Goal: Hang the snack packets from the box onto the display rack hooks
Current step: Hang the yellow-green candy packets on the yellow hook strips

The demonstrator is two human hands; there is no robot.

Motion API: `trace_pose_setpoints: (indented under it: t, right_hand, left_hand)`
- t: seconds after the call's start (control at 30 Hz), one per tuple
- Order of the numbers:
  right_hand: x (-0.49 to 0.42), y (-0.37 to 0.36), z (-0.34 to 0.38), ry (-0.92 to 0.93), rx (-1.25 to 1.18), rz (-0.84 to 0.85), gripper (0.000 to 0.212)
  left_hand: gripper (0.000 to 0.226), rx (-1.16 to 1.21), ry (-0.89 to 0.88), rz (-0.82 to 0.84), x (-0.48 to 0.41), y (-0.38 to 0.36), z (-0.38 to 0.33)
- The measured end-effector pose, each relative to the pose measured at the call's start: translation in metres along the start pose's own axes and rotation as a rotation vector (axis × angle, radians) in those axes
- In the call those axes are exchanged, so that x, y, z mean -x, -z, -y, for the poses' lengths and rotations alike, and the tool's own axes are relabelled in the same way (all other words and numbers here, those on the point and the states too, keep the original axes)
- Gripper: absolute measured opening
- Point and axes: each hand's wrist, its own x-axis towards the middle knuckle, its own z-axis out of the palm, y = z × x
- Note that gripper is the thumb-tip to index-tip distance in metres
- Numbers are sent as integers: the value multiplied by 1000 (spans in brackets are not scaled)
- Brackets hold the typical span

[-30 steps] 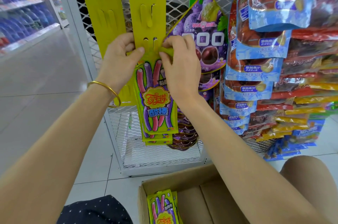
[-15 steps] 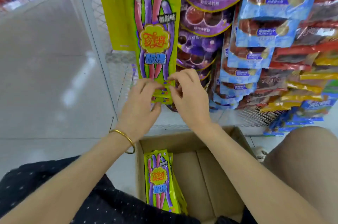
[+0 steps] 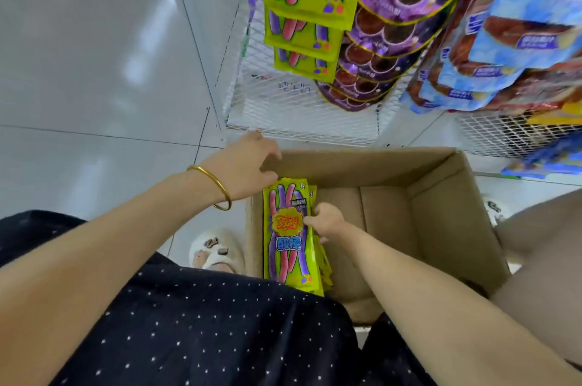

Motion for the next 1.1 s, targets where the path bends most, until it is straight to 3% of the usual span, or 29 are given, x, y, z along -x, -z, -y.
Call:
trace_pose_setpoints:
  t: [0.17,0.27,0.33,0.47,0.6,0.67,0.73,0.8,0.87,0.93,1.1]
  right_hand:
    - [-6,-16,2,-37,-15,-177,16]
    - [-9,-13,4,-13,-40,-217,33]
    - [-8,-7,3,10,-207,-171,33]
    - [5,19,-11,72,-818,155,34]
    - [22,60,-16,206,-945,162,34]
    - [31,78,-10,285,-977,142,36]
    - [43,94,0,350,-986,122,37]
    - [58,110,10,411,-988,113,32]
    - [79,123,23,499,-997,115,19]
    - [101,136,41,645,-970,0,25]
    - [156,165,98,1073,-590,-597,48]
  left_hand:
    - [32,32,-1,-5,-2,1,1]
    - [32,50,-3,-10,-5,0,0]
    - [32,55,-4,-20,-6,0,-2]
    - [35,82,21,-59,-13,-2,-1]
    - [62,65,83,-127,-21,-3,-5]
    - [73,177,117,-124,-23,1,-13]
    - [63,367,95,-156,-26,9,-25]
    - [28,431,33,-242,-25,20,-40]
    - [12,514,-26,-314,-20,33,-56]
    - [10,559,-85,-324,-12,44,-68]
    - [11,600,-165,-318,13,89,-92]
